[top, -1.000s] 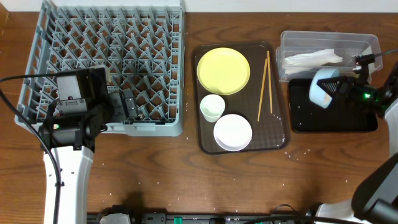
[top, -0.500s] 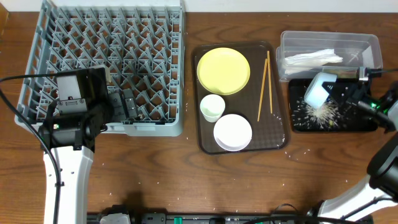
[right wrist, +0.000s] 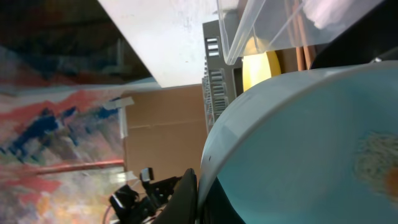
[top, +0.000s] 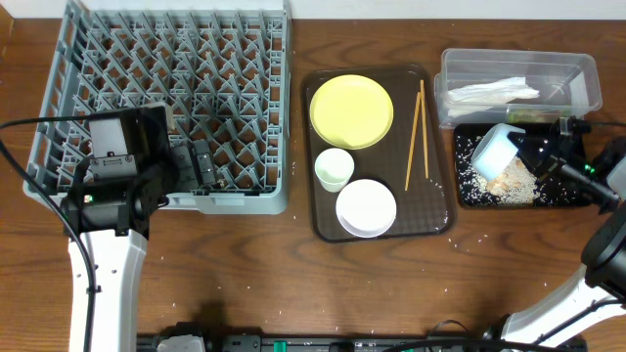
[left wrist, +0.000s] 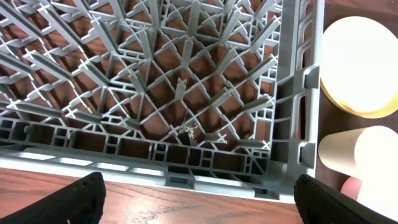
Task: Sort waste into correct bins and load items into the dishwasher
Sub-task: 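Tip the light-blue bowl over the black tray to dump the rice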
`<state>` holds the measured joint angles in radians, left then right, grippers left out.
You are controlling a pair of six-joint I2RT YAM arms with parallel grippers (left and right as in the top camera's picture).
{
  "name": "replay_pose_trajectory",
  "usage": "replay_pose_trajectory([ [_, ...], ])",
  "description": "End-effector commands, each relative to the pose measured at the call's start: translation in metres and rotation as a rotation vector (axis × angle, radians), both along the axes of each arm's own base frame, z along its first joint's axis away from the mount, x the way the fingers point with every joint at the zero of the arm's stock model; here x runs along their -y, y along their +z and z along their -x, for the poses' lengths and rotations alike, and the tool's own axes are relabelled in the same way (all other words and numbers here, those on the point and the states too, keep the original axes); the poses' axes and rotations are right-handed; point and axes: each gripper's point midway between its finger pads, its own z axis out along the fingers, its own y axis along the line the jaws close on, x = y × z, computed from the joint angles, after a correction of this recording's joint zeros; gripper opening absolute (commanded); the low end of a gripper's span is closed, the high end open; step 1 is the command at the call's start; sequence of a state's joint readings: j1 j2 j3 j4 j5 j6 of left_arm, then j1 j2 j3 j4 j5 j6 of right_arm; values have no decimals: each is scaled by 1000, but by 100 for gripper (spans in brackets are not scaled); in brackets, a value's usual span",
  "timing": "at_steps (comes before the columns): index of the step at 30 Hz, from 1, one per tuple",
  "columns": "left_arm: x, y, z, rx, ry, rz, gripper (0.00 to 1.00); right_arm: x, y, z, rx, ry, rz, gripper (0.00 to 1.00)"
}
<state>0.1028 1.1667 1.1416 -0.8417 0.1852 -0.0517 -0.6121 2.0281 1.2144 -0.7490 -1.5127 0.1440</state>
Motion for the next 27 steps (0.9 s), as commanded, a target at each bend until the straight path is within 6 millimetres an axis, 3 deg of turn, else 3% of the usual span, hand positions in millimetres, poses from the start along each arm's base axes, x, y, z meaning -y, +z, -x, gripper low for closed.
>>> replay_pose_trajectory([
  [1,2,5,-2,10,-10,5,98,2,8,2,-45,-12,-90,1],
  [10,2,5,-2,10,-10,6,98,0,17,3,-11,-8,-65,1],
  [21,2,5,-2,10,-10,6,98,-4,54,8,124,-1,50,1],
  [27,2,5,-2,10,-10,6,98,2,49,9,73,-23,136,1],
])
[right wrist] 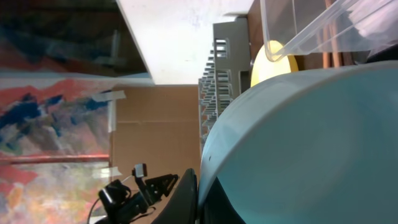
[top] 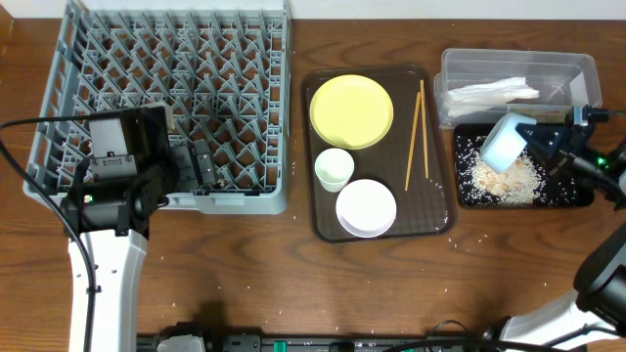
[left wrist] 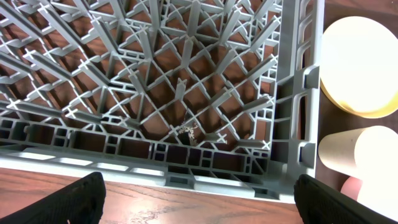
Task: Sort waste into correct bins and load items into the dishwasher
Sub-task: 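Tip the light-blue bowl over the black tray to dump the rice, then return the empty light-blue bowl to the brown tray with the right gripper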
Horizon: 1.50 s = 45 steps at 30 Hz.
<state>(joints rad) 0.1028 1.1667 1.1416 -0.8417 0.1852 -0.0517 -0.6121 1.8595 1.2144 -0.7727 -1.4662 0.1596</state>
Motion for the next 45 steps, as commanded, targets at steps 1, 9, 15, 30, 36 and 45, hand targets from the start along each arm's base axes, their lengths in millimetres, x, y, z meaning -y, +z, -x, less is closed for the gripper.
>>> replay_pose_trajectory([
  [1,2,5,-2,10,-10,5,98,5,3,3,-13,-18,11,1],
  [9,2,5,-2,10,-10,6,98,3,5,4,8,-12,12,1],
  [15,2,5,-2,10,-10,5,98,-7,0,7,-23,8,55,1],
  [30,2,5,-2,10,-10,5,98,-100,27,45,-76,118,807,1],
  [36,2,5,-2,10,-10,6,98,-136,6,74,-170,192,1081,1],
  [45,2,5,-2,10,-10,6,98,-171,-42,96,-306,302,1337,1],
])
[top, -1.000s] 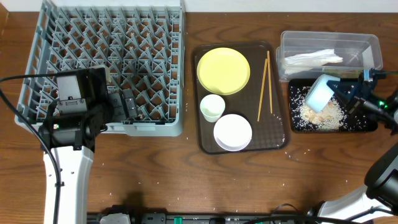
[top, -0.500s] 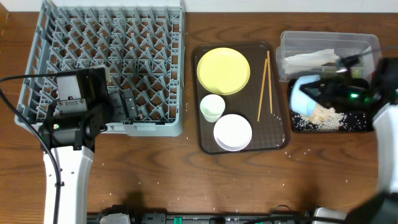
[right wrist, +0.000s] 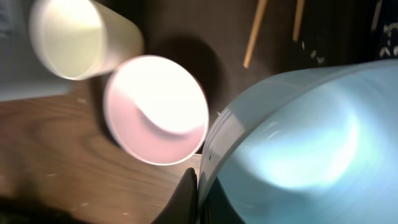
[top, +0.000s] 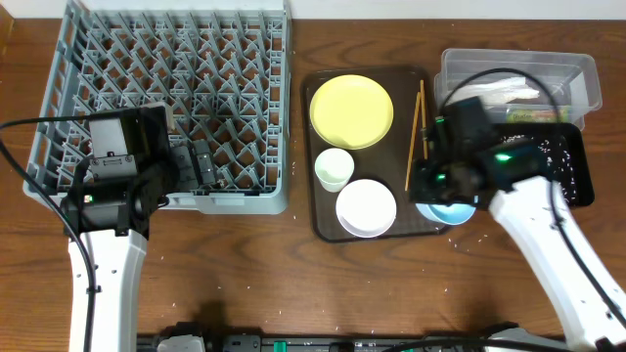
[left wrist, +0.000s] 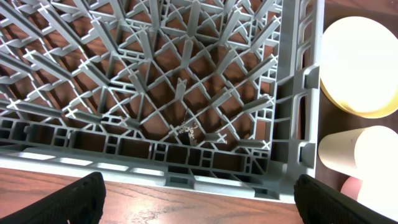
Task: Sort waste into correct bins and load items into the dishwasher
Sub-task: 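Return the empty light-blue bowl to the brown tray with the right gripper, then move the right gripper to the white cup and grasp it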
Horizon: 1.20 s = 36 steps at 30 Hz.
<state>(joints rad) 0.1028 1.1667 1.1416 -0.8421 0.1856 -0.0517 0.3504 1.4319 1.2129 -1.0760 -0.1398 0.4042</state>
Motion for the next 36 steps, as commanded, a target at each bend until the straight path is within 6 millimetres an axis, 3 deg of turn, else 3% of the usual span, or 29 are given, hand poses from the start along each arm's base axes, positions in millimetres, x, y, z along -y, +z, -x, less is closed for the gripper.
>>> replay_pose_trajectory([
  [1,2,5,-2,10,-10,5,98,8,-16,-5,-3,-57,139,1],
  [10,2,5,-2,10,-10,5,98,2,-64,-9,-127,-33,199,1],
  [17,2,5,-2,10,-10,5,98,-17,-83,-16,-146,-6,154,1],
  [22,2,5,-2,10,-10,5,98,-20,-97,-13,-179,11,181,1],
  [26,2,5,-2,10,-10,5,98,-23,-104,-13,-189,18,181,1],
  [31,2,5,-2,10,-10,5,98,-41,-102,-15,-168,50,133,1],
  [36,2,5,-2,10,-10,5,98,-41,-102,-11,-182,72,132,1],
])
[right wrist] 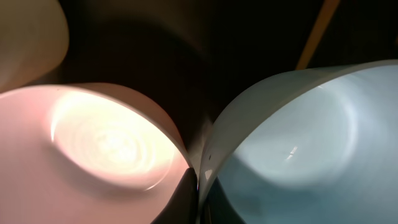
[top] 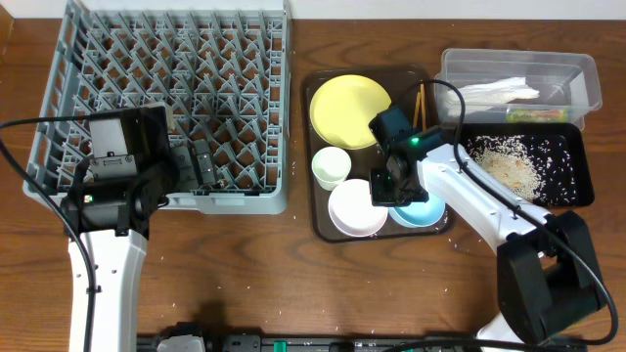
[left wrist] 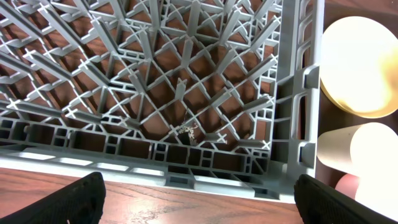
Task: Sort waste into correct bins and load items into the dishwasher
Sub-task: 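Move the right gripper to the white cup and grasp it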
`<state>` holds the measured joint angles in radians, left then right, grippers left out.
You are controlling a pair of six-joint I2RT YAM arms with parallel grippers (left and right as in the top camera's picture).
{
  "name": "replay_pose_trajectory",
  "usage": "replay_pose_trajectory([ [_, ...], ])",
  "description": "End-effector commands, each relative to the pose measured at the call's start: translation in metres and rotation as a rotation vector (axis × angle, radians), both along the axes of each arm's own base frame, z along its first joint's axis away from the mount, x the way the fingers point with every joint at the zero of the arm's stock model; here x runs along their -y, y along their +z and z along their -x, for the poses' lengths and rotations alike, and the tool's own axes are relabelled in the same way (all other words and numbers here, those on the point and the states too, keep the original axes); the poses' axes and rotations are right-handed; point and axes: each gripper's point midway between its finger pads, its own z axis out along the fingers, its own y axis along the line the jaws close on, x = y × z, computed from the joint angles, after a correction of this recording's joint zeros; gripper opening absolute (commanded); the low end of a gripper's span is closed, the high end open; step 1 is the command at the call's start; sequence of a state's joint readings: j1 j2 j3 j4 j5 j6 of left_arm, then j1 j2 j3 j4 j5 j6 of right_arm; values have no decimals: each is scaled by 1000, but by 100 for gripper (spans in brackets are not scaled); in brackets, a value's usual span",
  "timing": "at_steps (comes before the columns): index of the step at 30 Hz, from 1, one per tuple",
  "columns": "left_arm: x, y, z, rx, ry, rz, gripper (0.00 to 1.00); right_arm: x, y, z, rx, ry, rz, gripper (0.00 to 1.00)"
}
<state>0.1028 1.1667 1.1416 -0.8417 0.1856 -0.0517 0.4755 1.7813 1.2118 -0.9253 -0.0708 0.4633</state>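
Note:
My right gripper (top: 388, 186) is shut on the rim of the empty light-blue bowl (top: 417, 211), which sits low at the front right of the brown tray (top: 318, 227). In the right wrist view the blue bowl (right wrist: 298, 137) touches the white bowl (right wrist: 106, 143). The tray also holds the white bowl (top: 356, 208), a cream cup (top: 331, 166), a yellow plate (top: 349, 110) and chopsticks (top: 421, 98). The grey dish rack (top: 166, 88) stands at the left. My left gripper (left wrist: 199, 205) is open at the rack's near right corner.
A black bin (top: 528, 166) scattered with rice and food scraps stands to the right of the tray. Behind it is a clear bin (top: 518, 83) holding paper waste. The rack's wall (left wrist: 298, 112) stands between my left gripper and the cup (left wrist: 354, 149).
My right gripper has moved left with the blue bowl, from the tray's right edge to beside the white bowl. The white bowl sits slightly further left. The left arm has not moved.
My right gripper first held the blue bowl tipped over the black bin, with food beneath it. It was still tilted there a moment later. Then the emptied bowl was at the tray's right edge, and now it is in the tray against the white bowl.

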Motion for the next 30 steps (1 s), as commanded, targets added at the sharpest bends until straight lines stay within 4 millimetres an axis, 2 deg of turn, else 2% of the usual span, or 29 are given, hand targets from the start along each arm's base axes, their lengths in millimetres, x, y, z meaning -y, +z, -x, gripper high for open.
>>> replay_pose_trajectory([
  [1,2,5,-2,10,-10,5,98,-3,-2,5,-25,19,1,1],
  [6,2,5,-2,10,-10,5,98,14,-1,12,-49,12,82,1],
  [10,2,5,-2,10,-10,5,98,29,4,11,-49,-11,126,1],
  [14,2,5,-2,10,-10,5,98,30,7,8,-39,-18,120,2],
  [18,2,5,-2,10,-10,5,98,30,7,9,-40,-2,120,32],
  [20,2,5,-2,10,-10,5,98,30,7,8,-35,-2,119,38],
  [22,2,5,-2,10,-10,5,98,27,9,3,-18,15,110,41],
  [25,2,5,-2,10,-10,5,98,20,22,-11,25,13,89,42],
  [28,2,5,-2,10,-10,5,98,10,47,-32,98,9,55,43],
  [30,2,5,-2,10,-10,5,98,2,66,-49,160,11,26,47],
])
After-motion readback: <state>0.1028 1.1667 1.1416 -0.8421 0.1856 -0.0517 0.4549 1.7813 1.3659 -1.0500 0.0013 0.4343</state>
